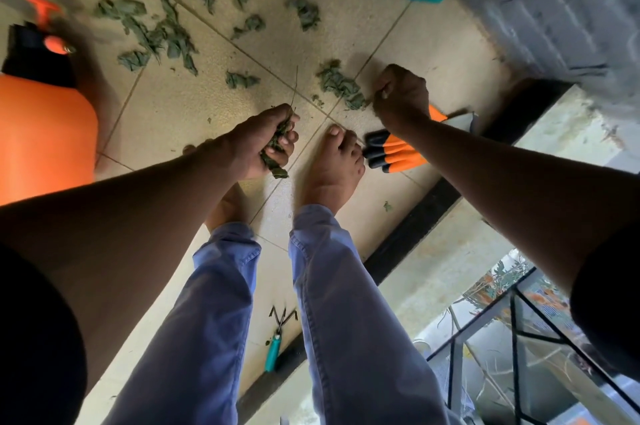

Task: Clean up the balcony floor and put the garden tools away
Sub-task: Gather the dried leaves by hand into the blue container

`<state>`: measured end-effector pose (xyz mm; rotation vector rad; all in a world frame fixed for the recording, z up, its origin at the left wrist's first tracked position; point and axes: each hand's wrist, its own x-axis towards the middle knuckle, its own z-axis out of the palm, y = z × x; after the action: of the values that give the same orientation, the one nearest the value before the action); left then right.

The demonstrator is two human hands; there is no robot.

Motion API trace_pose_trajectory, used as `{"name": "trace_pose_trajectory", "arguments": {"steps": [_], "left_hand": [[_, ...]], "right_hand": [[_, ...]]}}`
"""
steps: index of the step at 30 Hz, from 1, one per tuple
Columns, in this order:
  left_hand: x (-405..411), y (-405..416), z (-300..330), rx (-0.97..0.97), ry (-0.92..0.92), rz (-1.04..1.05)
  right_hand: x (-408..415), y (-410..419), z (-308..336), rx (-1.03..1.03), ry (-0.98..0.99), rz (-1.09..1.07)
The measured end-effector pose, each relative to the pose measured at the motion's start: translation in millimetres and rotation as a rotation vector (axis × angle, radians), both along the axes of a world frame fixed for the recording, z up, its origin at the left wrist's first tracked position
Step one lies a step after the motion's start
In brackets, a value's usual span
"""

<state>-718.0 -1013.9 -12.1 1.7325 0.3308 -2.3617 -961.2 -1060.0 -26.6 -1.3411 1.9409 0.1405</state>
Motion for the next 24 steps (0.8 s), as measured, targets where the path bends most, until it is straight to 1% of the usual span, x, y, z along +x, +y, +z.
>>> {"name": "trace_pose_trajectory", "arguments": {"steps": [2,4,6,7,11,13,15,17,21,23,24], "left_hand": [[3.2,0.2,-0.5,-0.007,-0.005,0.003],[6.9,0.3,-1.5,-0.017,-0.002,0.005],[11.0,1.8,-2.6,-0.015,0.003,0.010],[12.5,2.5,-2.4,-0.010,0.002,0.012],[20.1,6.5,-0.7,-0.015,-0.013,0.023],[24.6,8.2,-2.2,-0.019,-0.007,0.028],[29.8,9.3,-4.1,-0.021,-0.015,0.033],[35.2,11.4,-6.6,-0.016,-0.018,0.046],[43.6,20.8,-10.9,0.007,-0.011,0.092],[44.8,25.6,-11.1,0.028,-0.004,0.117],[44.7,27.6,-11.3,0.036,-0.002,0.134]], "right_hand": [[13.5,-8.2,-3.4,0.011,-0.086,-0.017],[25.3,-13.7,-8.2,0.091,-0.178,-0.024],[36.6,-15.3,-9.1,0.107,-0.217,0.035],[40.3,-14.7,-8.6,0.080,-0.187,0.124],[52.2,-9.9,-5.1,-0.080,0.152,0.628],[55.5,-7.3,-10.2,-0.094,0.206,0.786],[58.5,-5.5,-15.4,-0.079,0.222,0.890],[60.9,-5.7,-17.1,-0.081,0.207,0.925],[60.3,-3.1,-23.6,-0.106,0.116,0.893],[59.1,-0.6,-29.3,-0.113,0.080,0.798],[60.1,-0.1,-30.1,-0.103,0.056,0.703]]}}
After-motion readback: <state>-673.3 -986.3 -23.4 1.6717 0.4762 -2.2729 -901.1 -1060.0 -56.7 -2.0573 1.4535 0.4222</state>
